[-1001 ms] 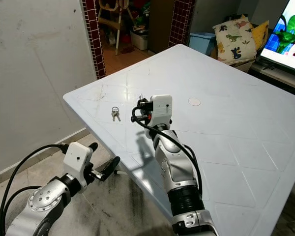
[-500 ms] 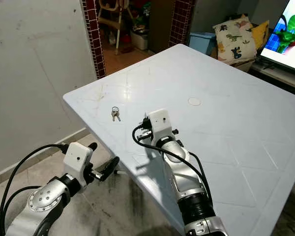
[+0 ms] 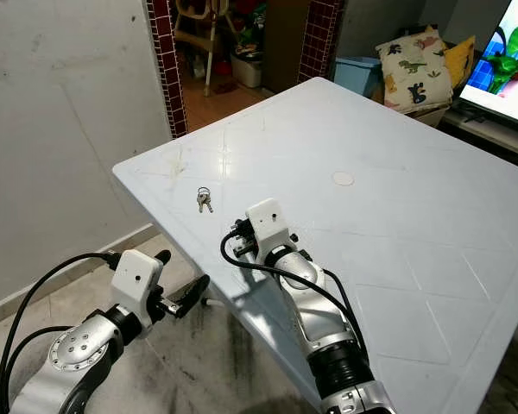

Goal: Hang keys on a hook

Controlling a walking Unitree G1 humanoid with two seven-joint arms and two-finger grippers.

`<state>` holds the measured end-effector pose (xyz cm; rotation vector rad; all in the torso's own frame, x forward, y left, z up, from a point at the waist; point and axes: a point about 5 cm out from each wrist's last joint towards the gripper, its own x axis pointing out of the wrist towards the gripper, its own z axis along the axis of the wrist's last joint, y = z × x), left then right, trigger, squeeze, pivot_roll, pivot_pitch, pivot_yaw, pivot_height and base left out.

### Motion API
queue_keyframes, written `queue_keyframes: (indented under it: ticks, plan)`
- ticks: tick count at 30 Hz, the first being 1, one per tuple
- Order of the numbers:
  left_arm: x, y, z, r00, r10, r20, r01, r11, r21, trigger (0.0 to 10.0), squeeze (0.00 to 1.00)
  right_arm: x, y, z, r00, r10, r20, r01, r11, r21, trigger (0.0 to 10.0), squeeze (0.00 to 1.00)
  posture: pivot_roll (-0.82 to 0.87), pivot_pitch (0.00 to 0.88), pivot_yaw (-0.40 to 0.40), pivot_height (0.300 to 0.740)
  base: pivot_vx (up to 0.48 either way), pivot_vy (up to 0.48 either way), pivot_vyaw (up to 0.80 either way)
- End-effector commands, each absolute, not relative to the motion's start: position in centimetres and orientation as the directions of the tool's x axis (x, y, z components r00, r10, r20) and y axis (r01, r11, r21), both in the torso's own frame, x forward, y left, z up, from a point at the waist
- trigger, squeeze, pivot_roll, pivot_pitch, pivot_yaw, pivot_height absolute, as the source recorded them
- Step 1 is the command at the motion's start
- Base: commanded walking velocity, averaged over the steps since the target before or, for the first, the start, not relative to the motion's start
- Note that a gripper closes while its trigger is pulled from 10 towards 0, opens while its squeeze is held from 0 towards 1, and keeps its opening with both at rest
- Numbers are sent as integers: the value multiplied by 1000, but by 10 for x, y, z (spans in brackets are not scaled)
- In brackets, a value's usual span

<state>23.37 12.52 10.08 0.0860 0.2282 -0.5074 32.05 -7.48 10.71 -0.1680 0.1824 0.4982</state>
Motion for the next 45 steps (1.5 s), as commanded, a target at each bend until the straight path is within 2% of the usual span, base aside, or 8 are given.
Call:
queue_keyframes:
  ticks: [1,2,3,4,5,20,36,45]
  plan:
    - [235,126,102,851,-468,-238,490,871,39,10000,0,319,-75,108,861,462,-214,-493,861,-124,10000,1000,117,60,-31,740,0,0,0]
    - [235,126,102,850,-469,-239,491,870,39,10000,0,319,-75,108,863,459,-210,-490,862,-130,10000,541,116,59,-30,740,0,0,0]
    - [235,126,102,849,-470,-239,493,869,39,10000,0,319,-76,110,869,454,-195,-483,864,-140,10000,243,117,59,-28,740,0,0,0]
    - [234,126,102,849,-471,-239,493,869,39,10000,0,319,-77,111,870,454,-191,-482,865,-141,10000,243,117,59,-28,740,0,0,0]
    - [234,126,102,849,-471,-239,493,869,39,10000,0,319,-78,111,871,454,-189,-482,865,-141,10000,0,117,59,-28,740,0,0,0]
    - [233,127,101,847,-472,-245,495,868,39,10000,0,303,-102,112,837,500,-222,-537,830,-153,10000,0,113,57,-26,740,0,0,0]
    - [234,125,101,847,-472,-245,495,868,39,10000,0,295,-72,123,646,736,-202,-755,577,-311,10000,0,122,53,-32,740,0,0,0]
    - [235,125,102,849,-469,-243,492,870,39,10000,0,318,-91,127,710,661,-243,-683,562,-466,10000,0,120,56,-33,740,0,0,0]
